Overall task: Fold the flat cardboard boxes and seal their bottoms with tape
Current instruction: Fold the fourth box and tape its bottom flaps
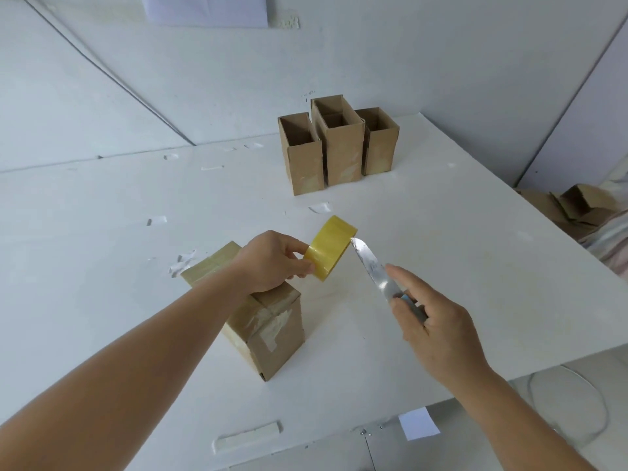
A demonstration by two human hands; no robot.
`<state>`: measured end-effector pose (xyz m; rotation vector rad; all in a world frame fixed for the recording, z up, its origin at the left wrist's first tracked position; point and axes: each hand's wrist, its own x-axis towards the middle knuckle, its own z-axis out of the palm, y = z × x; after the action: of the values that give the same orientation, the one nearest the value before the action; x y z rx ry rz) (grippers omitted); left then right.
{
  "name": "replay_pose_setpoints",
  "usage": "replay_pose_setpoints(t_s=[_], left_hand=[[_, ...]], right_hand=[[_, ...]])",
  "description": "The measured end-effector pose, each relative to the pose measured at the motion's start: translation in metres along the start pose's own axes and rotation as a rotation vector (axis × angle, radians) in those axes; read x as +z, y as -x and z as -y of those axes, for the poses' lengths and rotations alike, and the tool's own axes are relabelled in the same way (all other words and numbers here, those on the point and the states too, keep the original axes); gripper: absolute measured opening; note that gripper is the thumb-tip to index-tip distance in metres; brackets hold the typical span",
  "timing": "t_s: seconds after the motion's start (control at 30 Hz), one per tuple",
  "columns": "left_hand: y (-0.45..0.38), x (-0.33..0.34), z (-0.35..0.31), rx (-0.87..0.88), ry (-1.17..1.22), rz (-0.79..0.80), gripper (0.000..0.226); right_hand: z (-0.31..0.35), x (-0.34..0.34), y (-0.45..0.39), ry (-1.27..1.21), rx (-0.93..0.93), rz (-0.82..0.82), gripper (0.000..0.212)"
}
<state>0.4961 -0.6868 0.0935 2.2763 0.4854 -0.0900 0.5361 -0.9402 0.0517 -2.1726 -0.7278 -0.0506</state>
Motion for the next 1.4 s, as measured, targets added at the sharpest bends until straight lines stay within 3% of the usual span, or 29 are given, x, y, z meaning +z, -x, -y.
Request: replay_pose_setpoints(t_s=[0.2, 0.3, 0.77, 1.07, 1.17, 1.27, 1.4], left_hand=[[-0.003, 0.0, 0.002, 0.01, -0.032, 0.006, 0.011], [-0.004, 0.0, 0.004, 0.012, -0.031, -0.002, 0.012], [-0.006, 0.002, 0.007, 0.038, -0.054, -0.034, 0.01], [-0.006, 0.004, 0.011, 0.062, -0.029, -0.027, 0.018], [-0.005, 0.005, 0.012, 0.072, 0.041, -0.052, 0.015], [-0.004, 0.003, 0.012, 0.091, 0.087, -0.06, 0.016], [-0.005, 0.004, 0.012, 0.08, 0.079, -0.056, 0.011]], right_hand=[[0.021, 0.001, -0.005, 0.128, -0.132, 0.224, 0.043], [0.024, 0.004, -0.009, 0.183, -0.111, 0.288, 0.042], [0.065, -0.014, -0.017, 0.441, -0.174, 0.415, 0.045], [0.086, -0.005, -0.022, 0.753, -0.214, 0.494, 0.04], [0.085, 0.015, -0.026, 0.86, -0.18, 0.589, 0.04], [0.06, 0.037, -0.024, 0.789, -0.133, 0.657, 0.039], [0.024, 0.055, -0.027, 0.604, -0.124, 0.552, 0.047]])
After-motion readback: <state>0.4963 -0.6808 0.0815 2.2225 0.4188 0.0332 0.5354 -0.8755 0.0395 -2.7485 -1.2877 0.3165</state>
